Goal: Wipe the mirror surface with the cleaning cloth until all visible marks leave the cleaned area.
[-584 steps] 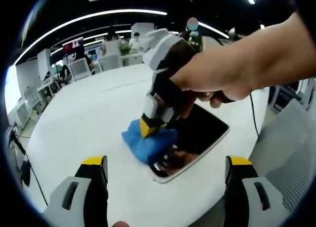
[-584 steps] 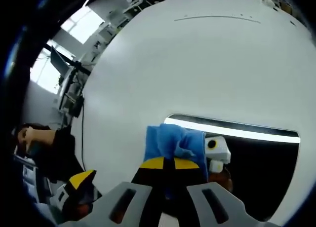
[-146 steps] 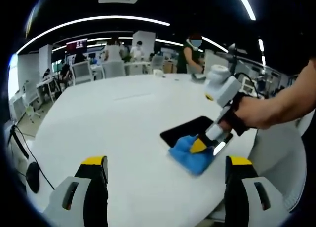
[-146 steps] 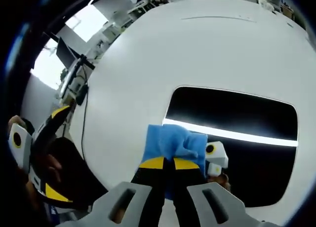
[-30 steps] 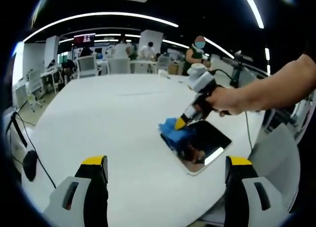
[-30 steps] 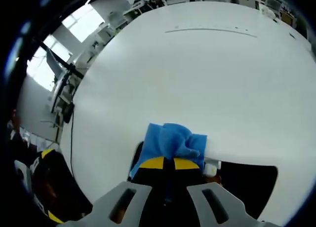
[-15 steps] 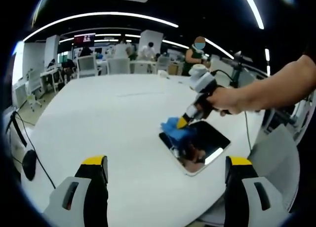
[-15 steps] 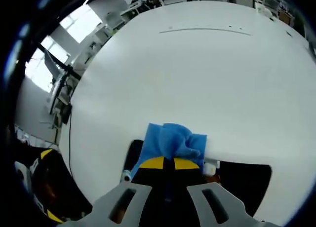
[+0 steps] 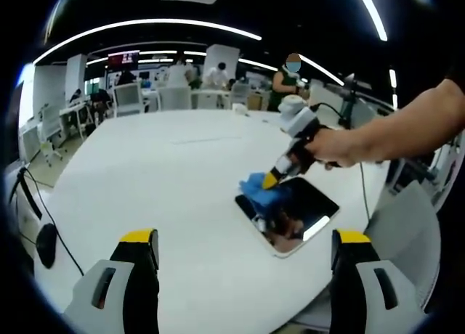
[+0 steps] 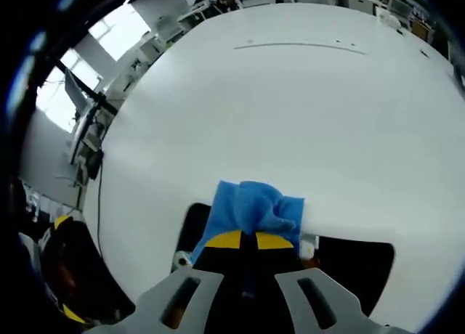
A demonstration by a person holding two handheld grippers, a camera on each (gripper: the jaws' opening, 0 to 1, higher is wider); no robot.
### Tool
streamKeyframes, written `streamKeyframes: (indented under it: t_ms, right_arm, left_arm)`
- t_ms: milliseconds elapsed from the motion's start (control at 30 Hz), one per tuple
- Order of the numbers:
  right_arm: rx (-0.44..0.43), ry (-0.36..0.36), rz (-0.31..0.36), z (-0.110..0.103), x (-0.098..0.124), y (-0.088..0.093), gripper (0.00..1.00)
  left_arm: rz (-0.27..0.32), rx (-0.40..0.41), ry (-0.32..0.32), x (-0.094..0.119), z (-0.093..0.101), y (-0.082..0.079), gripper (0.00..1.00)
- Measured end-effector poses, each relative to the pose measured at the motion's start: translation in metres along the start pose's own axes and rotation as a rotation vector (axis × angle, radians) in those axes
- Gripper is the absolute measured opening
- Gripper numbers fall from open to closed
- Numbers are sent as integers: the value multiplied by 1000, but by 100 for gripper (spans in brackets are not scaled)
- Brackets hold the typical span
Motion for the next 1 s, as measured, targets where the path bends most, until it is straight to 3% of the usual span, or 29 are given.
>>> streamKeyframes:
  t_ms: [767,1000]
  right_arm:
    - [-21,14,32,-11,10,26,0]
    - [23,32,43,-18,13,36,0]
  left_arm:
    - [2,-29,12,0,8,-4,99]
    - [3,-34,13,-1,10,-3,99]
Point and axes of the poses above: the point that each gripper's makers call its tool centre point, and the gripper's own axes: x roughly backward along the fingers, z roughly to its right, y roughly out of its underside, the point moved 10 cm from there along x, roughly backward along the fingers, and after that the axes turned 8 degrees about x, right-handed, at the moved point
